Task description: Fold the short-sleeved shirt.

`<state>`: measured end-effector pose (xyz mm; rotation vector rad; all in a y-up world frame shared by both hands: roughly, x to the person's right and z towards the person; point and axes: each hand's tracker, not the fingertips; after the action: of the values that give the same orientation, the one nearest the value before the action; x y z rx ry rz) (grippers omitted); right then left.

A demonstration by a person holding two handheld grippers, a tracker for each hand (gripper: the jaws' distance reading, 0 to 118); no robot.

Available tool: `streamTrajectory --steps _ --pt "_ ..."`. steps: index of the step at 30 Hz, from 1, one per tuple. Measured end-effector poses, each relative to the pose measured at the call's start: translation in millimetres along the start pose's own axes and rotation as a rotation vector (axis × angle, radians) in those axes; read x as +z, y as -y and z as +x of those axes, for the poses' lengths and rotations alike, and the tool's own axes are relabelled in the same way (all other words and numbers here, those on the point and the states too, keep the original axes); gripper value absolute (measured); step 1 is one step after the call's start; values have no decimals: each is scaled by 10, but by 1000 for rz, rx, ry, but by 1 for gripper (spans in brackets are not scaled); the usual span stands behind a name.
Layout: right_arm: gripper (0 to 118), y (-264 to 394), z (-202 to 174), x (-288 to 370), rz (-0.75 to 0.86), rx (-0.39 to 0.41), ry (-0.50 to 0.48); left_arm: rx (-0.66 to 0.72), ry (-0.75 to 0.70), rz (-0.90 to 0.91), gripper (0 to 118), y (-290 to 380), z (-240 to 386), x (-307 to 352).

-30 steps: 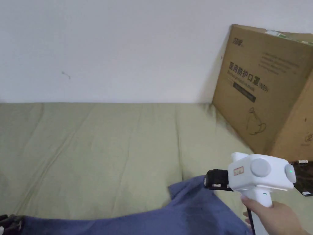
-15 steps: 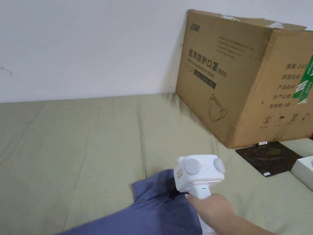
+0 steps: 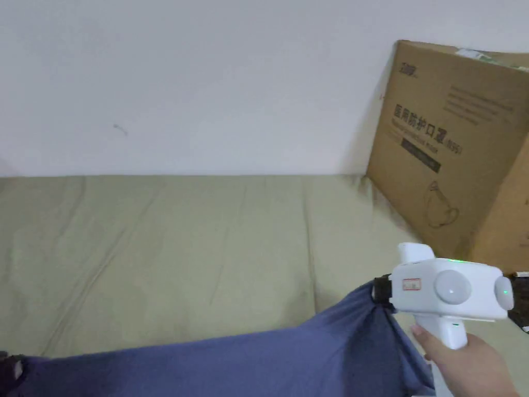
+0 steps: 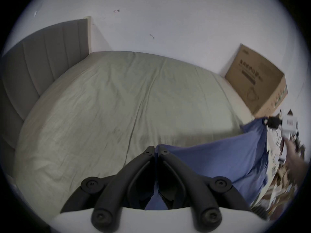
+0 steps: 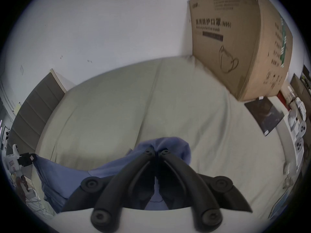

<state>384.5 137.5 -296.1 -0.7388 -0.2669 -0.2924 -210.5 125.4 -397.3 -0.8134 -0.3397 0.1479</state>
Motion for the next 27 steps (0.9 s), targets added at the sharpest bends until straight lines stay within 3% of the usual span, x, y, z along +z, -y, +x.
streamTrajectory --steps 7,12,18,21,24,27 --pt "1 -122 -107 405 87 -6 7 -15 12 40 1 -380 30 -71" --pt "1 141 -17 685 86 -31 -1 -26 85 -2 1 -416 -94 -77" --pt "1 815 278 1113 -23 -144 -76 -138 103 -68 1 -41 -121 230" --pt "1 1228 327 1298 -109 -98 -110 -173 107 -123 1 210 -278 308" --pt "1 1656 296 1443 -198 -30 -76 -196 116 -221 1 480 -332 369" --pt "1 1971 395 1411 -269 -34 -97 -224 108 -279 1 707 -406 386"
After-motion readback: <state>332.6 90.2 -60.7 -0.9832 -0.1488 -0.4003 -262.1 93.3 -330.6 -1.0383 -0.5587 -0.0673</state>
